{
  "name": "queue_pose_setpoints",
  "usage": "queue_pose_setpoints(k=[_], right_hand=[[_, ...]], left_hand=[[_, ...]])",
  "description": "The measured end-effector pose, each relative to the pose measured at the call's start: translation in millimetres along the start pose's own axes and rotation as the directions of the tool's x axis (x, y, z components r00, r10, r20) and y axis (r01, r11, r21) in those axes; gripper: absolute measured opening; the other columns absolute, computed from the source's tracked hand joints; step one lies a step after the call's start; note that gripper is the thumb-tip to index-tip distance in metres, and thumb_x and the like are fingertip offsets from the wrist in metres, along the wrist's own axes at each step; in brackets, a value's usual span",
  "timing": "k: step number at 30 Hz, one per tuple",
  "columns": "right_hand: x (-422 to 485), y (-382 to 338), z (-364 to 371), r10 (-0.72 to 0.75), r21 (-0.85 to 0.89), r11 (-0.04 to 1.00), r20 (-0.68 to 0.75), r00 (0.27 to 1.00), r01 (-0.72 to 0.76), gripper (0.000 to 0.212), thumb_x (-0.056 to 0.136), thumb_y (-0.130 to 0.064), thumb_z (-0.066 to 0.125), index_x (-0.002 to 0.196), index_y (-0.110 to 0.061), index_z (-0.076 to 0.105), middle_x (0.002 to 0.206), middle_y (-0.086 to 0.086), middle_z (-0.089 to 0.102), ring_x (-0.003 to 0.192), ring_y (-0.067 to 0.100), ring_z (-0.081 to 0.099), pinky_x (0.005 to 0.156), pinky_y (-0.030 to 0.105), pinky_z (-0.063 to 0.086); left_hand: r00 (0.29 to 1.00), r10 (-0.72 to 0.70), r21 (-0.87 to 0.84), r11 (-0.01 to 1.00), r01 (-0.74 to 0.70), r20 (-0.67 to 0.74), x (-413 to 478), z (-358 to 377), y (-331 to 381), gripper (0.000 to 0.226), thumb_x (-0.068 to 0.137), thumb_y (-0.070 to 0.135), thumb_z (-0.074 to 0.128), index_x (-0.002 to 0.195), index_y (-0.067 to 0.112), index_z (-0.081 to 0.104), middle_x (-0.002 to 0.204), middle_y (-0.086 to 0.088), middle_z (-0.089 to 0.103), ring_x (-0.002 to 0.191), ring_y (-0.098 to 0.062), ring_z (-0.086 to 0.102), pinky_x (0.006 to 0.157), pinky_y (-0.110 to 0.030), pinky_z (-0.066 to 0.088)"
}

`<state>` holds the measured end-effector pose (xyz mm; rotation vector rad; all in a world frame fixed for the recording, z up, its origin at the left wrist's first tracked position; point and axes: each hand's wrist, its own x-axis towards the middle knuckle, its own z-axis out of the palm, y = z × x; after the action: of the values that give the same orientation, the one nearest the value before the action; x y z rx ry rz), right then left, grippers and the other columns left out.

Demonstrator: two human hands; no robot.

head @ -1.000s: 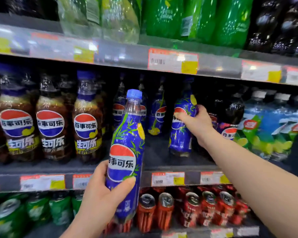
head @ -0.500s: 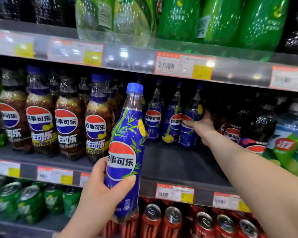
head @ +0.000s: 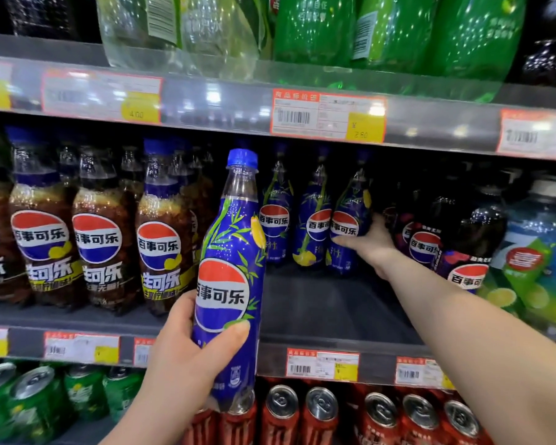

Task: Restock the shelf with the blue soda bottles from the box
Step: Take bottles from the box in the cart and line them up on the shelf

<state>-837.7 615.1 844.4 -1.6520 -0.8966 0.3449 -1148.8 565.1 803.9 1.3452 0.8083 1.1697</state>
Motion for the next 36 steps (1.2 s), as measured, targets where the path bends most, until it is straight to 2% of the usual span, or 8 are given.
queue_pose_setpoints(k=[6, 12, 18, 22, 24, 28, 32, 36], right_hand=[[4.5, 0.9, -3.6, 0.034, 0.011, 0.999, 0.059, 0.998, -0.035, 0.080, 0.071, -0.002, 0.074, 0.138, -0.013, 0.031, 0.126, 0.010, 0.056, 0.104, 0.021, 0.055, 0.084, 0.033, 0.044], [7.8, 11.4, 5.9, 0.052, -0.038, 0.998, -0.022, 0.998, -0.053, 0.082, 0.065, -0.015, 0.083, 0.133, -0.012, 0.037, 0.129, 0.013, 0.055, 0.115, 0.028, 0.056, 0.098, 0.045, 0.047], [7.6, 12.1, 3.8, 0.034, -0.055, 0.998, -0.021, 0.999, -0.035, 0.077, 0.068, -0.012, 0.080, 0.133, -0.010, 0.038, 0.126, 0.008, 0.055, 0.115, 0.027, 0.054, 0.092, 0.034, 0.045], [4.7, 11.1, 4.0, -0.006, -0.131, 0.991, -0.164, 0.986, -0.016, 0.088, 0.067, -0.026, 0.080, 0.139, -0.012, 0.032, 0.139, 0.014, 0.044, 0.124, 0.033, 0.047, 0.100, 0.044, 0.044], [-0.7, 9.5, 2.8, -0.046, -0.173, 0.985, -0.222, 0.974, 0.007, 0.086, 0.070, -0.026, 0.077, 0.141, -0.011, 0.030, 0.142, 0.016, 0.038, 0.128, 0.034, 0.043, 0.102, 0.044, 0.042], [-17.6, 10.5, 3.6, -0.151, -0.184, 0.976, -0.176, 0.973, 0.118, 0.084, 0.072, -0.018, 0.075, 0.142, -0.014, 0.029, 0.145, 0.016, 0.033, 0.132, 0.032, 0.037, 0.107, 0.043, 0.036], [-33.5, 7.8, 6.7, -0.205, -0.150, 0.971, -0.132, 0.970, 0.185, 0.088, 0.068, -0.014, 0.076, 0.141, -0.019, 0.027, 0.144, 0.014, 0.036, 0.128, 0.030, 0.043, 0.105, 0.046, 0.040], [-53.1, -2.9, 8.0, -0.295, -0.202, 0.941, -0.103, 0.950, 0.271, 0.066, 0.073, -0.005, 0.070, 0.132, -0.014, 0.040, 0.129, 0.012, 0.044, 0.098, 0.017, 0.051, 0.086, 0.029, 0.040]], left_hand=[[1.000, -0.001, -0.009, 1.000, 0.002, 0.020, 6.5, 2.9, -0.5, 0.056, 0.037, 0.038, 0.075, 0.089, 0.039, 0.054, 0.081, 0.024, 0.071, 0.072, 0.001, 0.068, 0.062, -0.024, 0.048], [1.000, 0.001, -0.009, 1.000, 0.000, 0.026, 15.1, 4.8, -3.1, 0.061, 0.032, 0.046, 0.072, 0.090, 0.039, 0.054, 0.083, 0.024, 0.071, 0.076, 0.000, 0.068, 0.063, -0.026, 0.049], [0.999, 0.004, -0.023, 1.000, -0.003, 0.045, 24.5, 12.6, 1.1, 0.055, 0.037, 0.040, 0.075, 0.088, 0.035, 0.055, 0.082, 0.020, 0.072, 0.075, -0.004, 0.069, 0.065, -0.027, 0.051], [0.999, 0.041, 0.026, 0.999, -0.042, 0.035, 44.3, 18.0, 4.3, 0.059, 0.037, 0.044, 0.073, 0.092, 0.033, 0.055, 0.088, 0.009, 0.073, 0.081, -0.009, 0.069, 0.071, -0.032, 0.055], [0.998, 0.059, 0.070, 0.996, -0.060, 0.010, 61.2, 21.3, 4.5, 0.060, 0.040, 0.037, 0.080, 0.093, 0.032, 0.052, 0.095, 0.004, 0.071, 0.088, -0.015, 0.068, 0.078, -0.037, 0.055], [0.996, 0.090, 0.120, 0.989, -0.090, 0.001, 94.6, 28.9, 3.7, 0.057, 0.060, 0.007, 0.083, 0.097, 0.029, 0.046, 0.099, 0.004, 0.063, 0.091, -0.015, 0.062, 0.083, -0.036, 0.052], [0.998, 0.040, 0.133, 0.991, -0.034, -0.043, 116.7, 35.1, -5.3, 0.069, 0.064, 0.002, 0.079, 0.119, 0.015, 0.040, 0.106, -0.003, 0.059, 0.095, -0.019, 0.059, 0.088, -0.039, 0.049], [0.997, 0.016, 0.142, 0.990, -0.005, -0.082, 127.6, 37.4, -13.0, 0.071, 0.065, 0.002, 0.078, 0.122, 0.016, 0.038, 0.104, -0.002, 0.058, 0.092, -0.017, 0.057, 0.085, -0.036, 0.047]])
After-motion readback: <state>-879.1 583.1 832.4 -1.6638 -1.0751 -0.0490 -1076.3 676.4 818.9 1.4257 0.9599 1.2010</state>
